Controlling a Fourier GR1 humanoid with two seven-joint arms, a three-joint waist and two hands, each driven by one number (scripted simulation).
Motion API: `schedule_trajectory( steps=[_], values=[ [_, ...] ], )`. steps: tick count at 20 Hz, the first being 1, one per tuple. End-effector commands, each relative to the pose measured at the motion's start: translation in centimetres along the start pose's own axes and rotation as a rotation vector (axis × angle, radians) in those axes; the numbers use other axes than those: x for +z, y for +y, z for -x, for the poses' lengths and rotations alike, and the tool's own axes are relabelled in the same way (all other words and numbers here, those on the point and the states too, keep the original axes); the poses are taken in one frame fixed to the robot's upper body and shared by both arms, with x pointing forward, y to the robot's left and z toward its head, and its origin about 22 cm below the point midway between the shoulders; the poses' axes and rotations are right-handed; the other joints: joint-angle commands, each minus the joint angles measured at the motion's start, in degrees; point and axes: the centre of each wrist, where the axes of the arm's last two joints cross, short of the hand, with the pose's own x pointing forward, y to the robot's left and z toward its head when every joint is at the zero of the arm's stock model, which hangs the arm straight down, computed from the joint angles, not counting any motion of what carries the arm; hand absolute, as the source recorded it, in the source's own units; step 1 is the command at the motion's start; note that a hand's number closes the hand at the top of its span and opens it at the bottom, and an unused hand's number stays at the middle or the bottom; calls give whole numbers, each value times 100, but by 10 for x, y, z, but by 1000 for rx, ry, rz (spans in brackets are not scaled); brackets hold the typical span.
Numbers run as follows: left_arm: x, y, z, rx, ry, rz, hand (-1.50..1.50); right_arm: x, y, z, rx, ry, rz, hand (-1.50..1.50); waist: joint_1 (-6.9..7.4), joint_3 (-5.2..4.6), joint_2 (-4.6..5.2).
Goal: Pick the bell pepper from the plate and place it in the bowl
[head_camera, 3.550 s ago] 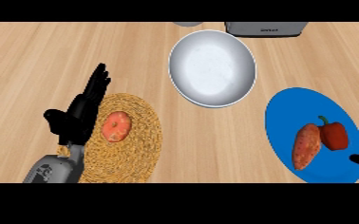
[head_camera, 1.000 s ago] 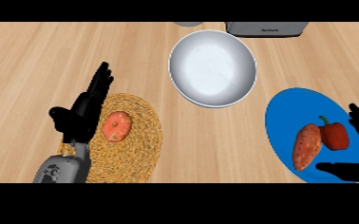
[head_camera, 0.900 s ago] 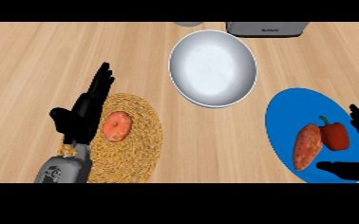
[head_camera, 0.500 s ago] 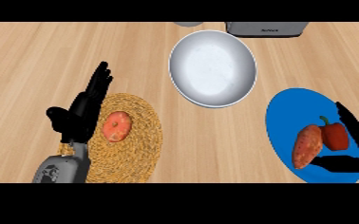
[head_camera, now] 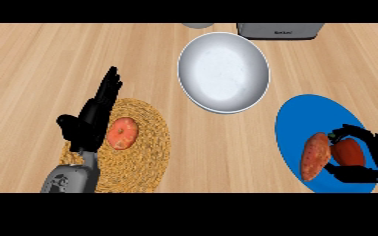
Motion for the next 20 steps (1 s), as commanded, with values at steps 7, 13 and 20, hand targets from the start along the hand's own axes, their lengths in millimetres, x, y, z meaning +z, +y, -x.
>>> schedule_trajectory(
  steps=[7, 13, 20],
  values=[
    [3, -4, -4, 1, -14, 33, 0, -16, 88, -80, -64, -370, -366, 150, 221, 29, -2],
    [4, -7, 2, -3, 19, 28, 0, 17, 169, -195, -183, -858, -701, 150, 132, 27, -52],
    [1, 6, -3, -10, 5, -18, 0, 89, 121, -252, -231, -1074, -504, 150, -67, 35, -23]
  ],
)
